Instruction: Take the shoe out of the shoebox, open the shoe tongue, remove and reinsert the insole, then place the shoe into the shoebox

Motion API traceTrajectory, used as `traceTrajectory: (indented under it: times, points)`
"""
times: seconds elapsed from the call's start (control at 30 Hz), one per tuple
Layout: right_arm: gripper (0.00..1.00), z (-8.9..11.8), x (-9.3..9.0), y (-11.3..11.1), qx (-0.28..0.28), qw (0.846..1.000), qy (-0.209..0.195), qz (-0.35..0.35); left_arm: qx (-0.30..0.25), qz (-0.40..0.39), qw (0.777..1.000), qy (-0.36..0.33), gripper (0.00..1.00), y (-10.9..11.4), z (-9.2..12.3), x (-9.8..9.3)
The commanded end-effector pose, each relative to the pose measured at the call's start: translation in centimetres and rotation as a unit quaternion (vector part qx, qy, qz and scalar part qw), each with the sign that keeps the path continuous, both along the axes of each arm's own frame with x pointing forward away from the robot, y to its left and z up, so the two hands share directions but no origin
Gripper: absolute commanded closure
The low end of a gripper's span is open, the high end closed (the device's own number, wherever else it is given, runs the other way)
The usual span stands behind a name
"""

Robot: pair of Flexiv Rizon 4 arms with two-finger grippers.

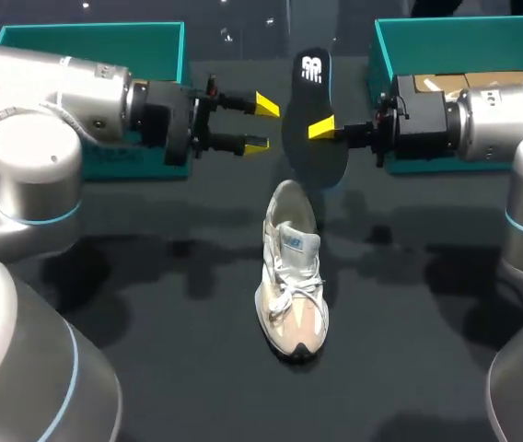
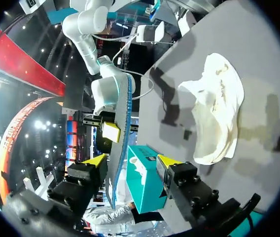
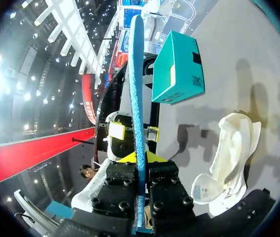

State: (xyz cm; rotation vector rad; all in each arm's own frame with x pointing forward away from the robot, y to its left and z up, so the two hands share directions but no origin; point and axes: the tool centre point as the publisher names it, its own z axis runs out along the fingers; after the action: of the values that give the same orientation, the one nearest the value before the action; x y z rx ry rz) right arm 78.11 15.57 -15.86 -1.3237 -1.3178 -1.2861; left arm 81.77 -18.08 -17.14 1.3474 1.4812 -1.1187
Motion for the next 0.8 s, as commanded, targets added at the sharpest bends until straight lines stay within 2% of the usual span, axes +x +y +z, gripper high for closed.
traceTrajectory:
  times: [0.03,0.4,0.47,0.53,0.6,0.67,0.7,0.77,0.8]
  points:
    - [1.00,-0.1,-0.3,0.0,0.000,1.000,0.002,-0.003,0.140,0.031,0.989,0.023,0.00,2.1,1.2,-0.9]
    - [1.00,-0.1,-0.3,0.0,0.000,1.000,0.002,-0.003,0.140,0.031,0.989,0.023,0.00,2.1,1.2,-0.9]
    - [1.00,-0.4,0.7,-0.4,-0.020,1.000,-0.001,-0.009,0.190,0.074,0.977,0.061,0.00,2.4,0.6,-1.0]
    - [1.00,-0.5,1.3,-0.5,-0.028,0.999,-0.019,-0.009,0.213,0.102,0.966,0.108,0.00,3.2,0.1,-1.3]
    - [1.00,-0.6,1.8,-0.6,-0.035,0.999,-0.031,-0.015,0.238,0.140,0.944,0.178,0.00,4.1,-0.4,-1.1]
    - [1.00,-0.6,2.3,-0.7,-0.043,0.998,-0.051,-0.012,0.261,0.178,0.914,0.254,0.00,5.2,-1.1,-1.2]
    - [1.00,-0.5,2.5,-0.7,-0.045,0.997,-0.061,-0.010,0.258,0.192,0.906,0.275,0.00,5.8,-1.5,-1.3]
    - [1.00,-0.7,3.0,-0.8,-0.038,0.996,-0.086,-0.005,0.290,0.242,0.869,0.320,0.00,6.7,-2.2,-1.6]
    - [1.00,-1.0,3.3,-0.9,-0.034,0.995,-0.091,0.000,0.290,0.242,0.869,0.320,0.00,6.7,-2.2,-1.6]
